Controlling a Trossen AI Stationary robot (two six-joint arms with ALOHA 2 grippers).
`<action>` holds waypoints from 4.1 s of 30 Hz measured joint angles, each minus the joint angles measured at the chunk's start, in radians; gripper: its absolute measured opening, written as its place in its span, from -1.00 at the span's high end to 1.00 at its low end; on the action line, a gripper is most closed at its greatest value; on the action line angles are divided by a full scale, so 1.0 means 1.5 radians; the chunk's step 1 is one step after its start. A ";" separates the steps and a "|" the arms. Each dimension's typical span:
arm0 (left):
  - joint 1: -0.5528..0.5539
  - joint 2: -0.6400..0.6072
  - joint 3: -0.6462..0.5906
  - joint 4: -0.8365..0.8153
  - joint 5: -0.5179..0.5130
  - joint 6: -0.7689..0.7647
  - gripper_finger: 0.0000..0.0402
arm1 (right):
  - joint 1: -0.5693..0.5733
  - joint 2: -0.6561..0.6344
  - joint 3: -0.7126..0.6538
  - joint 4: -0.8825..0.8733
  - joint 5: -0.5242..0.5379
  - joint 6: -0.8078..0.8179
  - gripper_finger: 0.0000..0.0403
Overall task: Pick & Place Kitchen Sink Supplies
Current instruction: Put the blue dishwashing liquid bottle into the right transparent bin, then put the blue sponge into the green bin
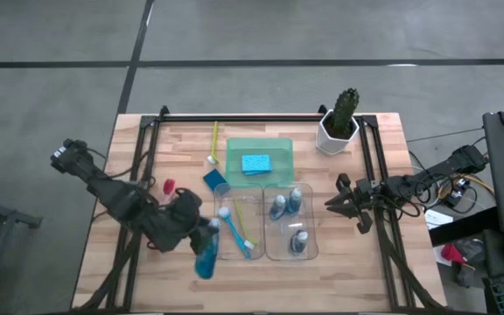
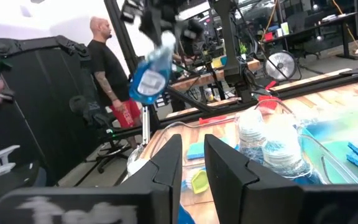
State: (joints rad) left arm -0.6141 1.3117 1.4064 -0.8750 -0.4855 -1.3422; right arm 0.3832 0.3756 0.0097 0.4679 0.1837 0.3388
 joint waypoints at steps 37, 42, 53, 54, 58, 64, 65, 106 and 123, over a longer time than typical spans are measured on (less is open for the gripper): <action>0.190 0.187 -0.027 0.607 0.065 0.769 0.37 | 0.000 0.000 0.000 0.000 0.000 -0.001 0.69; 0.193 0.222 -0.027 0.630 0.071 0.807 0.36 | 0.000 0.000 0.000 0.000 0.000 -0.001 0.66; 0.197 0.311 -0.039 0.732 0.143 0.801 0.37 | 0.000 0.000 0.000 0.000 0.000 -0.001 0.58; 0.196 0.313 -0.050 0.751 0.142 0.794 0.37 | 0.000 0.000 0.000 0.000 0.000 -0.001 0.57; 0.196 0.321 -0.106 0.843 0.139 0.786 0.37 | 0.000 0.001 0.000 0.000 0.000 -0.001 0.56; 0.202 0.316 -0.180 0.900 0.129 0.807 0.34 | 0.000 0.001 0.000 0.000 0.000 0.000 0.59; 0.202 0.315 -0.189 0.901 0.129 0.806 0.34 | 0.000 0.001 0.000 0.000 0.000 -0.001 0.60; 0.204 0.326 -0.217 0.954 0.139 0.823 0.14 | 0.000 0.001 0.000 0.000 0.000 0.000 0.67; 0.208 0.176 -0.218 0.883 0.116 0.600 0.09 | 0.000 0.000 0.000 0.000 0.000 0.000 0.57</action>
State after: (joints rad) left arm -0.3024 1.5759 1.0786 0.4497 -0.3114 -0.4427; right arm 0.3836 0.3752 0.0093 0.4676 0.1837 0.3389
